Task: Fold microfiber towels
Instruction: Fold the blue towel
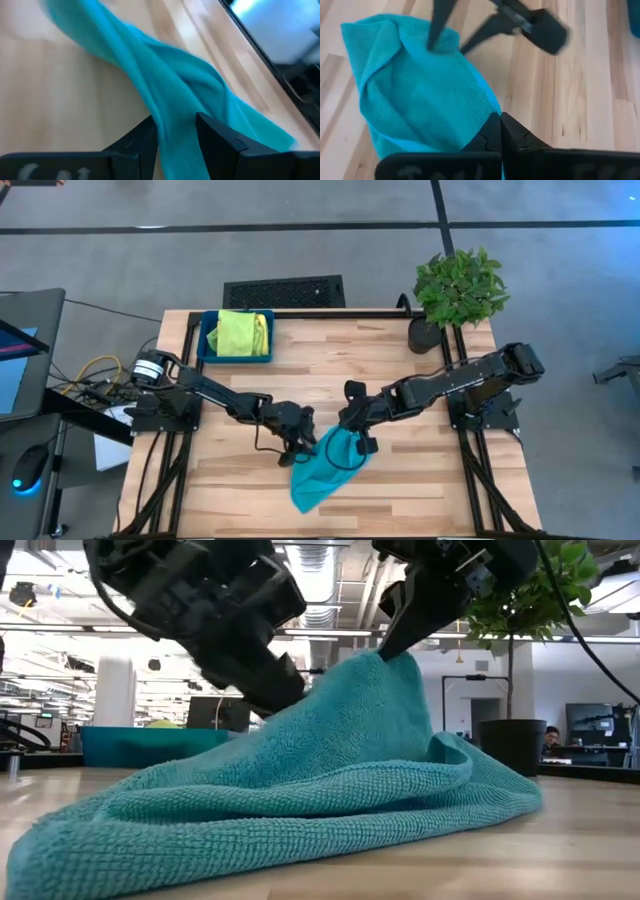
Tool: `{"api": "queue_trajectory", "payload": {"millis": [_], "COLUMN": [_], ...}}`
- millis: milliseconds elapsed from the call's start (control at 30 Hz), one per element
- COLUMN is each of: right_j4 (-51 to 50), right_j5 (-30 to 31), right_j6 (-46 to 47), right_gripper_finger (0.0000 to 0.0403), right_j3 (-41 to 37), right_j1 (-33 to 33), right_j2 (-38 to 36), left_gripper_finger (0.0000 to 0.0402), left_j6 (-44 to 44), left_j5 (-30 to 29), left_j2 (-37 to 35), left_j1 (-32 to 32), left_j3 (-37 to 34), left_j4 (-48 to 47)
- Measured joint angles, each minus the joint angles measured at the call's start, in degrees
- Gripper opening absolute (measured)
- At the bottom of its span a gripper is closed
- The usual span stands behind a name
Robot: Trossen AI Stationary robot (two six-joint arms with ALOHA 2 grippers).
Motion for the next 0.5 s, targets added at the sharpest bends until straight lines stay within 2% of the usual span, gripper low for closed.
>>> {"api": "queue_trajectory", "payload": {"millis": [233,400,500], "right_j4": [-3.2,-5.6,-5.9], "right_j5": [2.4,2.7,2.7], "right_j6": [2.0,3.1,3.1], "right_gripper_finger": [0.0007,0.0010,0.0009], "right_j3": [0.0,0.0,0.0], "right_j1": [0.0,0.0,0.0], "right_j2": [0.0,0.0,0.0], "left_gripper_finger": [0.0125,0.0122,0.0113], "left_j6": [0.1,-0.4,1.2], "left_j5": [8.6,11.2,11.2], "left_j2": [-0.1,-0.1,-0.1], "left_j1": [-0.1,-0.2,-0.4], "left_j3": [1.0,1.0,1.0], "left_j4": [-13.4,-21.3,-22.7]}}
